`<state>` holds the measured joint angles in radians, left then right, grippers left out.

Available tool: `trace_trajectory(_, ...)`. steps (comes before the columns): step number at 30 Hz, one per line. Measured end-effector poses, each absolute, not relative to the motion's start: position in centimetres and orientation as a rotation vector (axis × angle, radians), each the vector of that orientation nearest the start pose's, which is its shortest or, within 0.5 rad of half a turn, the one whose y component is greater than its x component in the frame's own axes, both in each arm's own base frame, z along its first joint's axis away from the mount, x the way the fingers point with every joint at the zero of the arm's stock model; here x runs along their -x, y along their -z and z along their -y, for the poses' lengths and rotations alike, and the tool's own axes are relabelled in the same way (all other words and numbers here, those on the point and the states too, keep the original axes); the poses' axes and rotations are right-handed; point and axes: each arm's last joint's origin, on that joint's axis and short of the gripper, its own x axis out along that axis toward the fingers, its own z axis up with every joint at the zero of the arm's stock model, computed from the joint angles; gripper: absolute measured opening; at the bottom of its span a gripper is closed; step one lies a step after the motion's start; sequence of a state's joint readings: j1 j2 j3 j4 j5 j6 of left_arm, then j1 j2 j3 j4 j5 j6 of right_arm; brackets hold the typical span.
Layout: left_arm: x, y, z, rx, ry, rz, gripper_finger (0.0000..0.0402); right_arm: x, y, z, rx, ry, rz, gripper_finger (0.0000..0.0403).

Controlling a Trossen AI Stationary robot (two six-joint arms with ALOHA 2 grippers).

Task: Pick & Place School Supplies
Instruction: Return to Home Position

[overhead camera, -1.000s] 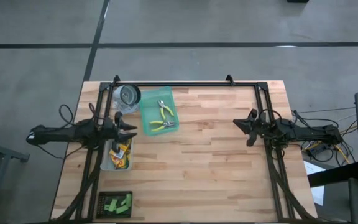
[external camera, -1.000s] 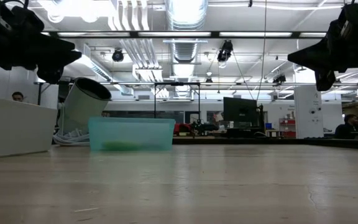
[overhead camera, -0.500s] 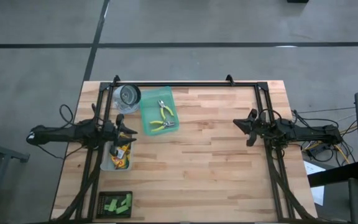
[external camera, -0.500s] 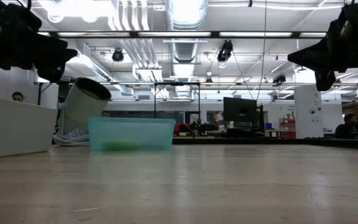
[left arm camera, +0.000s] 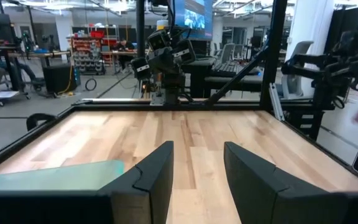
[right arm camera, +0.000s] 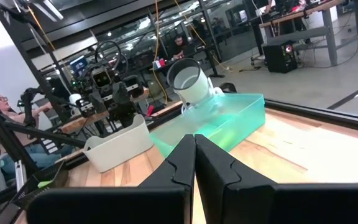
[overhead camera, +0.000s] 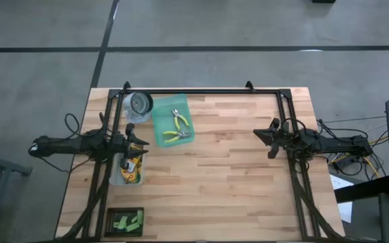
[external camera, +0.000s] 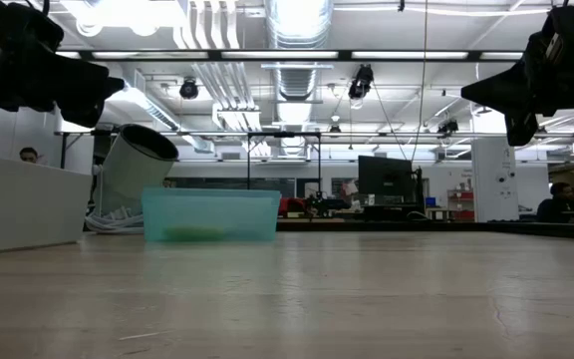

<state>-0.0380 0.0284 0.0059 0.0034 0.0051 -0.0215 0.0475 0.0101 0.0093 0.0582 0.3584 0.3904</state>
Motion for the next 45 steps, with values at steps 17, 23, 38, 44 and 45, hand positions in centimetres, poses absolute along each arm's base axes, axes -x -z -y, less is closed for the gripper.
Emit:
trace_trajectory(17, -9.90, -16.47, 0.38, 0.030, 0.040, -0.009, 0.0147, -9.61, -17.14, 0.56, -0.399, 0.296, 0.116, 0.0008)
trace_trajectory(23, -9.88, -16.57, 0.38, 0.030, 0.040, -0.006, 0.0147, -9.61, -17.14, 0.56, -0.399, 0.296, 0.116, 0.0008)
trace_trajectory(38, -9.88, -16.65, 0.38, 0.030, 0.040, -0.001, 0.0147, -9.61, -17.14, 0.56, -0.399, 0.296, 0.116, 0.0008)
trace_trajectory(44, -9.88, -16.65, 0.38, 0.030, 0.040, -0.001, 0.0147, -9.61, -17.16, 0.56, -0.398, 0.296, 0.117, 0.0008)
trace_trajectory(45, -9.88, -16.65, 0.38, 0.030, 0.040, -0.001, 0.0147, -9.61, -17.16, 0.56, -0.399, 0.296, 0.117, 0.0008)
